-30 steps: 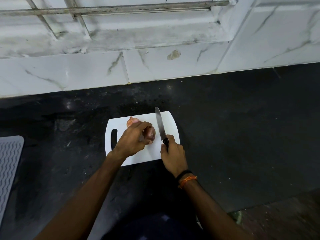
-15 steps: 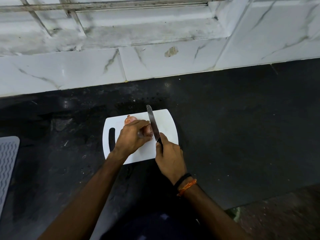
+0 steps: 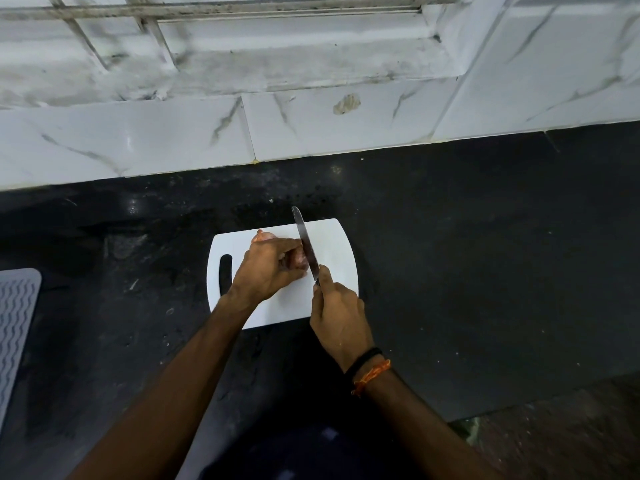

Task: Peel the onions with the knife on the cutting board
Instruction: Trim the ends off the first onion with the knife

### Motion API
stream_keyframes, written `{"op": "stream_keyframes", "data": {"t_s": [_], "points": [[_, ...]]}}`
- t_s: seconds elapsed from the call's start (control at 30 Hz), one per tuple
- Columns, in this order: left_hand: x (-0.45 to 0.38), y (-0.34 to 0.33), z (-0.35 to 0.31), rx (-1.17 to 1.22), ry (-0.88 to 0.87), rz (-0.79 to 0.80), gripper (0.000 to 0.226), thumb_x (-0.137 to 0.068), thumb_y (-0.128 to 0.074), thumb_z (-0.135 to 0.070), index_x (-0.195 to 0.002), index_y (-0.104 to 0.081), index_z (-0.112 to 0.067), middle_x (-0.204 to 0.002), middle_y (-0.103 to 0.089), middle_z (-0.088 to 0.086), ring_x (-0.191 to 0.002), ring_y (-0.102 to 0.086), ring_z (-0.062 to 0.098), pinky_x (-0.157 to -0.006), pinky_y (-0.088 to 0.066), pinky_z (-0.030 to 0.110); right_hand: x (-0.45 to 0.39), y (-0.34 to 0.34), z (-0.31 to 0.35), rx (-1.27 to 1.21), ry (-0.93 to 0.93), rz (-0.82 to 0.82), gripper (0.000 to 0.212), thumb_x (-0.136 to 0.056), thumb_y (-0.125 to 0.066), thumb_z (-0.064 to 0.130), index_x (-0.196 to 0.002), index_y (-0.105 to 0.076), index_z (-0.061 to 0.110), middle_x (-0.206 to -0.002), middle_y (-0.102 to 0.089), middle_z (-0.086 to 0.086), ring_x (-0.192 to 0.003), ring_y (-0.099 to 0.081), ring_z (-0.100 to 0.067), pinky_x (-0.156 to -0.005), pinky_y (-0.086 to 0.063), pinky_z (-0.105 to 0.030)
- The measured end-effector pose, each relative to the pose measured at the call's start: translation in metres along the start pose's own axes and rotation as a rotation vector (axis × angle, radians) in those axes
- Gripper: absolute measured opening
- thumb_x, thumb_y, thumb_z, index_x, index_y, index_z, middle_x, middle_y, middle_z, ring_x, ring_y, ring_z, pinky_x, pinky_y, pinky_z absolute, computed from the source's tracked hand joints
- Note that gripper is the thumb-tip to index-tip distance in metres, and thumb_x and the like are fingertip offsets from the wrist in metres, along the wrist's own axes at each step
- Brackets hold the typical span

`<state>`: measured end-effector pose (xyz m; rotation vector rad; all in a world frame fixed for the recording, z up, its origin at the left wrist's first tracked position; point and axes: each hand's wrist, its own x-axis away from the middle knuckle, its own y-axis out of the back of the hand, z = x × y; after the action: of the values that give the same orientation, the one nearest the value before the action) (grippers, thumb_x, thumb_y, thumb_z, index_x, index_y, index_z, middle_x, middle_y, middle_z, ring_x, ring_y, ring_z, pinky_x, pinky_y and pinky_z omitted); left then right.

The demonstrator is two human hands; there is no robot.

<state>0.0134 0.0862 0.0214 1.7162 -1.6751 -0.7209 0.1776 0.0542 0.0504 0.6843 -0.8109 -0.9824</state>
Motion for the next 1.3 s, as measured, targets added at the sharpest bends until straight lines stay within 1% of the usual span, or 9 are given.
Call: {"op": "stream_keyframes", "data": {"t_s": [0.23, 0.3, 0.37, 0.63, 0.77, 0.93, 1.13, 1.23, 1.3], "points": [[-0.001, 0.004, -0.004, 0.029, 0.023, 0.014, 0.035, -0.080, -0.083, -0.023, -0.111, -0.074, -0.010, -0.105, -0.073, 0.006, -0.088, -0.057, 0.015, -0.082, -0.048, 0.025, -0.006, -0.004, 0.000, 0.006, 0.004, -0.006, 0.050, -0.106, -0.038, 0.026, -0.153, -0.027, 0.015, -0.115, -0.064, -0.010, -0.103, -0.061, -0.025, -0.092, -0.046, -0.037], [0.000, 0.005, -0.007, 0.039, 0.044, 0.022, 0.036, -0.080, -0.083, -0.021, -0.113, -0.073, -0.008, -0.106, -0.072, 0.007, -0.087, -0.054, 0.012, -0.081, -0.041, 0.008, -0.006, -0.006, 0.000, 0.009, 0.004, -0.007, 0.049, -0.106, -0.038, 0.026, -0.153, -0.027, 0.015, -0.114, -0.064, -0.010, -0.102, -0.062, -0.024, -0.090, -0.047, -0.036], [0.001, 0.006, -0.009, 0.051, 0.051, 0.024, 0.035, -0.079, -0.084, -0.018, -0.110, -0.073, -0.006, -0.101, -0.072, 0.008, -0.080, -0.051, 0.009, -0.070, -0.034, -0.004, -0.007, -0.007, 0.000, 0.006, 0.014, -0.027, 0.047, -0.106, -0.039, 0.026, -0.151, -0.030, 0.015, -0.112, -0.065, -0.010, -0.099, -0.062, -0.024, -0.088, -0.048, -0.036], [-0.003, 0.007, -0.005, 0.057, 0.076, 0.045, 0.045, -0.075, -0.087, -0.020, -0.116, -0.072, -0.010, -0.111, -0.073, 0.006, -0.091, -0.052, 0.011, -0.072, -0.029, -0.002, -0.011, -0.012, 0.000, -0.003, 0.005, -0.035, 0.048, -0.105, -0.041, 0.024, -0.150, -0.030, 0.015, -0.107, -0.065, -0.011, -0.096, -0.062, -0.025, -0.088, -0.050, -0.039], [-0.002, 0.008, -0.007, 0.105, 0.067, 0.043, 0.033, -0.072, -0.088, -0.012, -0.102, -0.076, -0.004, -0.096, -0.074, 0.009, -0.074, -0.051, 0.002, -0.069, -0.031, -0.006, -0.011, -0.012, -0.002, 0.014, 0.010, -0.039, 0.045, -0.105, -0.040, 0.023, -0.149, -0.031, 0.015, -0.106, -0.065, -0.011, -0.095, -0.062, -0.026, -0.083, -0.047, -0.037], [-0.001, 0.009, -0.008, 0.150, 0.056, 0.046, 0.028, -0.075, -0.085, -0.005, -0.098, -0.074, 0.006, -0.091, -0.073, 0.016, -0.071, -0.050, -0.005, -0.070, -0.034, -0.007, -0.009, -0.009, -0.002, 0.009, 0.034, -0.044, 0.043, -0.105, -0.040, 0.023, -0.146, -0.035, 0.013, -0.104, -0.066, -0.010, -0.094, -0.063, -0.026, -0.075, -0.039, -0.030], [-0.004, 0.006, -0.005, 0.121, 0.061, 0.056, 0.031, -0.073, -0.088, -0.011, -0.098, -0.076, 0.001, -0.093, -0.075, 0.010, -0.074, -0.056, 0.009, -0.070, -0.035, -0.008, -0.010, -0.006, -0.003, -0.013, 0.047, -0.030, 0.039, -0.105, -0.041, 0.022, -0.143, -0.038, 0.012, -0.104, -0.067, -0.012, -0.094, -0.064, -0.027, -0.082, -0.047, -0.036], [-0.005, 0.005, -0.001, 0.149, 0.076, 0.056, 0.031, -0.071, -0.089, -0.016, -0.098, -0.078, -0.004, -0.094, -0.076, 0.006, -0.075, -0.058, 0.001, -0.071, -0.037, -0.005, -0.008, -0.002, -0.006, -0.006, 0.044, 0.008, 0.043, -0.106, -0.039, 0.025, -0.147, -0.035, 0.014, -0.109, -0.066, -0.011, -0.097, -0.063, -0.025, -0.089, -0.049, -0.036], [-0.007, 0.005, 0.001, 0.170, 0.088, 0.051, 0.035, -0.071, -0.090, -0.016, -0.101, -0.078, -0.003, -0.097, -0.075, 0.006, -0.079, -0.062, 0.007, -0.073, -0.038, -0.004, -0.009, 0.001, -0.007, 0.000, 0.036, 0.029, 0.045, -0.107, -0.038, 0.026, -0.150, -0.033, 0.014, -0.113, -0.065, -0.011, -0.099, -0.063, -0.024, -0.092, -0.049, -0.036]]}}
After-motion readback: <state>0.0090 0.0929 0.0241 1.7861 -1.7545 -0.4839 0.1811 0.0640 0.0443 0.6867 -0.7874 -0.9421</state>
